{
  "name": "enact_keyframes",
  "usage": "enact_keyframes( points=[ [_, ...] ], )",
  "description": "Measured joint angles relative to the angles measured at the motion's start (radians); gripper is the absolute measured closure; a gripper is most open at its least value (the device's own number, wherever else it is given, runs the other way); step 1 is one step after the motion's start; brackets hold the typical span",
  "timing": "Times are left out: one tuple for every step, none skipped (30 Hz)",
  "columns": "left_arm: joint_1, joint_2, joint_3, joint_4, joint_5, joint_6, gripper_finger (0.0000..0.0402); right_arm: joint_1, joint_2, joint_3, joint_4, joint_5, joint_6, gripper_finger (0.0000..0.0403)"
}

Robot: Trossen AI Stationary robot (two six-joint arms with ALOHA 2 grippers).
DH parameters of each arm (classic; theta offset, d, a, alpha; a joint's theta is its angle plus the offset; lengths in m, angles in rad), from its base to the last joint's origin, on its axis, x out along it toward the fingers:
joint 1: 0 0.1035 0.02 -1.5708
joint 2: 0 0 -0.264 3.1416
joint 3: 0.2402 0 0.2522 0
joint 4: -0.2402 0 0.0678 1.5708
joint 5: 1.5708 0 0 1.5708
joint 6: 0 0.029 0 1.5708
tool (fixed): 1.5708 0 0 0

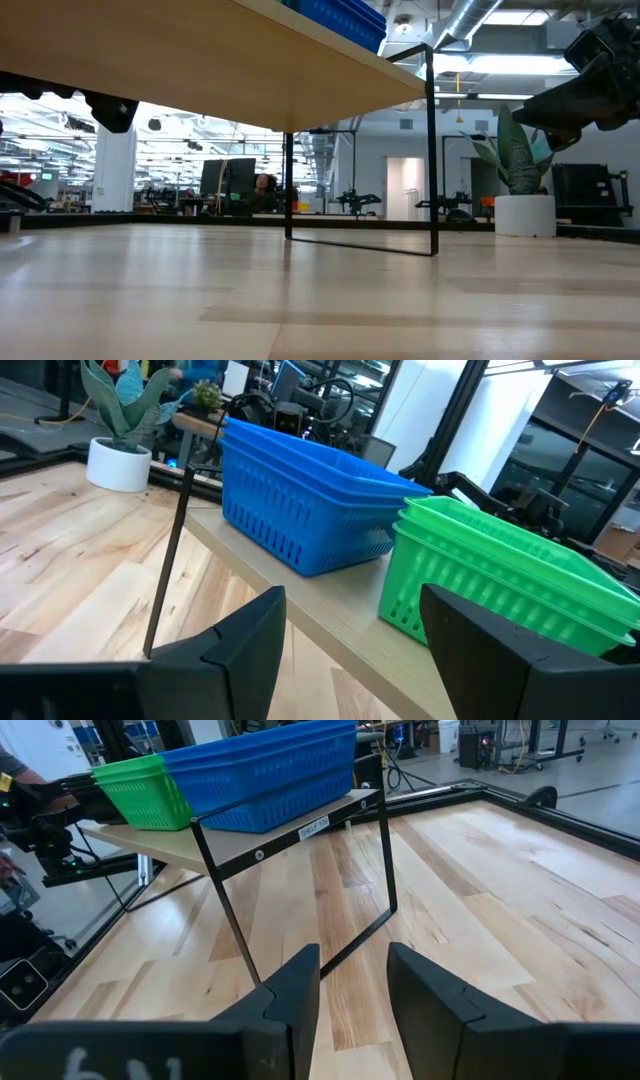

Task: Stack baskets on shelf by color
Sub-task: Return to Home Position

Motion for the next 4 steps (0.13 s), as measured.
enact_keyframes(
  points=[
    [0.0, 0.0, 0.0, 0.0, 0.0, 0.0, 0.0182, 0.0, 0.0, 0.0, 0.0, 0.0, 0.0, 0.0261],
    [0.0, 0.0, 0.0, 0.0, 0.0, 0.0, 0.0182, 0.0, 0.0, 0.0, 0.0, 0.0, 0.0, 0.0262],
    [0.0, 0.0, 0.0, 0.0, 0.0, 0.0, 0.0182, 0.0, 0.0, 0.0, 0.0, 0.0, 0.0, 0.0263],
    [0.0, 0.0, 0.0, 0.0, 0.0, 0.0, 0.0182, 0.0, 0.0, 0.0, 0.0, 0.0, 0.0, 0.0264]
  ],
)
